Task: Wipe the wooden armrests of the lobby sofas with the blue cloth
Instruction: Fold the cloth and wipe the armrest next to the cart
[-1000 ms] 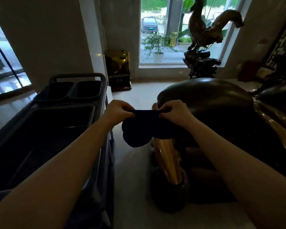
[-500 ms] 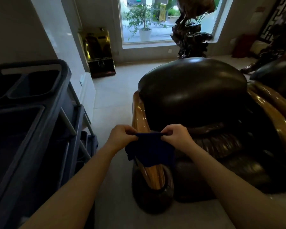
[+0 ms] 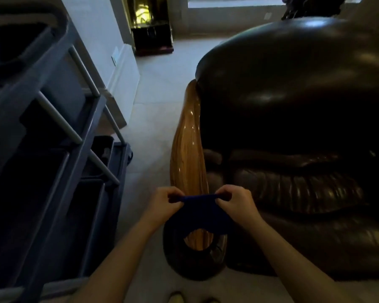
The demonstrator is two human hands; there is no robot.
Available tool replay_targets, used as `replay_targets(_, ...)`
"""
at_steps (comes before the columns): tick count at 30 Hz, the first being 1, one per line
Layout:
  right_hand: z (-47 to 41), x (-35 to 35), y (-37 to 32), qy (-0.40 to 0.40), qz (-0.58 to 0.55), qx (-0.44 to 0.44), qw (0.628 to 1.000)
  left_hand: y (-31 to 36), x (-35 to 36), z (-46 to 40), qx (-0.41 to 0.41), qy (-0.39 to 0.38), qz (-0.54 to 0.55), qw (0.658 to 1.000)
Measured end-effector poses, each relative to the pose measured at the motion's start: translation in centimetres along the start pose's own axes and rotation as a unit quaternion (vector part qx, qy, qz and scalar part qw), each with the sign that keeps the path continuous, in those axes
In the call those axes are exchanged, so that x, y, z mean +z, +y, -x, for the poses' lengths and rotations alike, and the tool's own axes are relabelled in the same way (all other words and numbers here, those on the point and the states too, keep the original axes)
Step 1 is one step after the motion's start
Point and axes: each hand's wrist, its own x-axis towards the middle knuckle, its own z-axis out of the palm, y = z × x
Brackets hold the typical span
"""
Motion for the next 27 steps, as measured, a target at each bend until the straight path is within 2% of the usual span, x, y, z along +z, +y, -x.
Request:
replay_targets(8, -4.7, 4.6, 6.3, 0.006, -0.059, 0.029, 0.998, -6.9, 5.4, -5.1, -0.065, 0.036, 0.016, 0.997)
replay_targets(11, -6.7, 6.4, 8.0, 0.006, -0.073, 0.017, 0.997, -9.0, 6.6, -7.0, -0.071, 0.072, 0.017, 0.995)
replay_targets(14, -7.8, 8.4, 9.2, 0.037, -0.042, -0.011, 0.998, -10.6, 7.7, -8.0, -0.046, 0.116, 0.010, 0.992)
replay_targets(17, -7.4, 10.6, 10.1, 0.113, -0.010, -0.035, 0.993, -12.2, 9.2, -7.2, -0.007, 0.207, -0.018, 0.978)
replay_targets(19, -6.0, 12.4, 11.0, 0.171, 0.114, -0.072, 0.976, -13.6, 11.0, -5.4, 0.036, 0.261, -0.102, 0.959)
replay_targets(21, -4.3, 14.5, 11.9, 0.158, 0.215, -0.113, 0.957, -15.2, 13.3, -3.5, 0.085, 0.244, -0.243, 0.935)
replay_targets(23, -3.8, 16.7, 13.2, 0.118, 0.250, -0.125, 0.953, -16.8, 15.5, -3.2, 0.100, 0.175, -0.332, 0.921)
replay_targets(27, -5.6, 18.4, 14.6, 0.112, 0.244, -0.089, 0.959, -17.7, 16.9, -6.1, 0.055, 0.147, -0.319, 0.935)
